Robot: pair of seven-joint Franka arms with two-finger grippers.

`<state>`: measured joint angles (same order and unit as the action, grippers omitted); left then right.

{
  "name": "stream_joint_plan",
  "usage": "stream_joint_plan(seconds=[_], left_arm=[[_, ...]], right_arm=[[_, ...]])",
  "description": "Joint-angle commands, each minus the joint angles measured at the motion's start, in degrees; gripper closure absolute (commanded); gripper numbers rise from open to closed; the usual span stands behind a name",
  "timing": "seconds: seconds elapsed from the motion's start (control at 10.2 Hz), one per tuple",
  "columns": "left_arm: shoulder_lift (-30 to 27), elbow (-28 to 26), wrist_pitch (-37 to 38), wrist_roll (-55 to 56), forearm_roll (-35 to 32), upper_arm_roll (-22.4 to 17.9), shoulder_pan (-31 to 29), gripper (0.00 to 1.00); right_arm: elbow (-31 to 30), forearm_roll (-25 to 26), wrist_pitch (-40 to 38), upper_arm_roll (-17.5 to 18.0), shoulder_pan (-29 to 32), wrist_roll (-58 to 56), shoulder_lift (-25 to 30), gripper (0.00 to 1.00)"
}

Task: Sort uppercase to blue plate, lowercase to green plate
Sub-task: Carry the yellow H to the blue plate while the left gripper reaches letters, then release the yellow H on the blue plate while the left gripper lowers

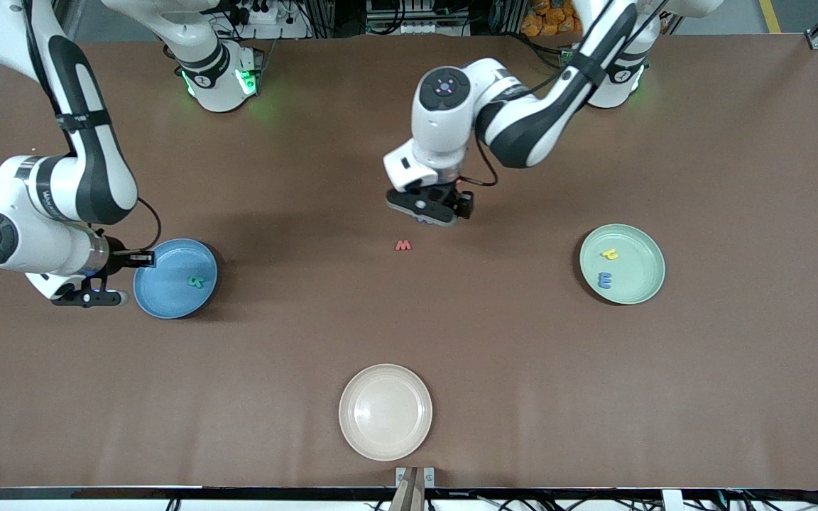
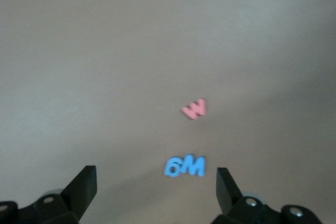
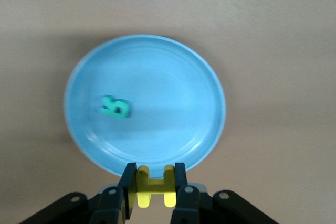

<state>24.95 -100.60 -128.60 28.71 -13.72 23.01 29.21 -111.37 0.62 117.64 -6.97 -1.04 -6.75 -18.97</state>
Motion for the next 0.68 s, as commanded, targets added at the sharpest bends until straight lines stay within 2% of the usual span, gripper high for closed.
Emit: stream_joint_plan(seconds=[0.0,0.2,0.29,0.39,0.49,0.59], left_arm=[[3.69,0.50,-5.32,-12.13,-4.80,0.81,-1.09,0.00],[5.37,0.59,-8.67,-22.78,-6.40,0.72,-1.18,0.00],[6.33,0.76,-9.55,-26.13,-6.23,0.63,-1.09,0.00],[7.48,1.72,-10.96,-28.60,-6.31,0.63,-1.09,0.00],[8.62,2.08,-12.54,-32.80,-6.32,0.37,-1.09,0.00],[10.37,2.51,-14.99,-36.93,-6.32,0.19,-0.74,0.00]], right_arm=[[-0.78,0.61,1.01,-0.06,0.25,-2.04,0.60,0.97],[-0.69,0.52,1.88,0.03,0.25,-2.12,0.07,0.96],[-0.78,0.52,3.20,-0.06,0.25,-2.21,-0.37,0.74],[-0.69,0.52,4.34,-0.06,0.25,-2.12,-1.07,0.41],[-0.78,0.52,4.96,0.03,0.25,-2.30,-1.16,0.00],[-0.61,0.52,4.71,-0.06,0.25,-2.21,-0.90,0.00]])
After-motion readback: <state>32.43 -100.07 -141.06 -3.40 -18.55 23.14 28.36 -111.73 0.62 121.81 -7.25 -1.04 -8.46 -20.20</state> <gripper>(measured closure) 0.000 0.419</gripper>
